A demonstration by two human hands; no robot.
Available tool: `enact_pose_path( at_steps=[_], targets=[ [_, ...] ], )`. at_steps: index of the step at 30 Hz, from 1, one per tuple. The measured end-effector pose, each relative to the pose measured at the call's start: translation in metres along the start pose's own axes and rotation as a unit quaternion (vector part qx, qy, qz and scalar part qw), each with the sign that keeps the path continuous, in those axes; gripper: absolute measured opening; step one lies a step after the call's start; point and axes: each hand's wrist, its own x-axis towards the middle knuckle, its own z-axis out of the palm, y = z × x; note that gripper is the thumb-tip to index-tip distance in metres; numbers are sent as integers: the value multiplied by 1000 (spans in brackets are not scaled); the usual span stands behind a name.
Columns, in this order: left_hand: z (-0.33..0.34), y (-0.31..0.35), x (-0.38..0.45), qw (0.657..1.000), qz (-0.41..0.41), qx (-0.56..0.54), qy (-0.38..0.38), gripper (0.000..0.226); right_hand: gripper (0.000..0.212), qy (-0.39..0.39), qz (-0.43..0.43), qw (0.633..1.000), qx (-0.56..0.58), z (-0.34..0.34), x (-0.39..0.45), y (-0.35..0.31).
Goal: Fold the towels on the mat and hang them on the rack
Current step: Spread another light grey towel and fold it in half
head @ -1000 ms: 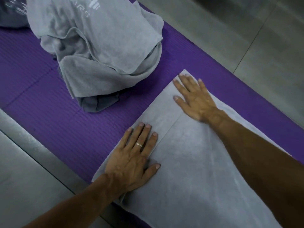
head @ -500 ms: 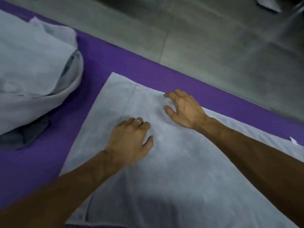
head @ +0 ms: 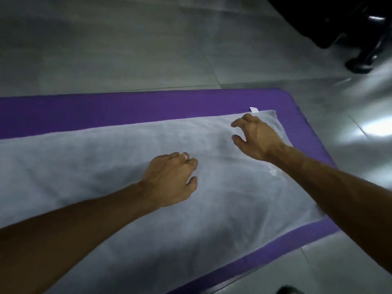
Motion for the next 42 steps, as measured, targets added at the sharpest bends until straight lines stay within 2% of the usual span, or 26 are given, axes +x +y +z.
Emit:
enact_pose_path(
  at_steps=[6,10,16,19,21,24,28,30,33,36,38,41,42],
  targets=[
    [53,121,91,997,-12,-74,-7,32,39,-18,63,998,17,4,-27,152],
    [90,178,150,994,6,-110,-4,32,39,-12,88,994,57,23,-24,231],
    [133,225,219,995,23,-99,-23,30,39,1,73,990,118,63,-10,298],
    [148,239,249,993,62,-94,-39,49,42,5,57,989,138,74,-1,316],
    [151,243,265,988,81,-82,-100,57,45,-4,46,987,156,79,3,322],
    [144,241,279,981,77,-96,-149,28,51,-9,50,984,173,84,8,325],
    [134,232,273,968,37,-196,-149,10,67,-10,36,986,162,84,8,314],
    [131,226,261,961,-6,-259,-100,16,71,-14,-14,992,123,85,8,299],
    [126,218,242,944,-79,-319,-35,30,49,-5,-87,994,73,88,15,280],
    [115,205,222,923,-160,-348,-10,22,23,9,-75,995,72,78,25,258],
    [104,194,207,901,-217,-376,-21,28,19,32,-74,993,85,68,33,243],
    [90,171,176,859,-285,-419,-69,48,17,20,-94,993,72,53,44,216],
    [88,160,164,848,-307,-424,-81,46,16,17,-101,992,70,50,48,207]
  ],
)
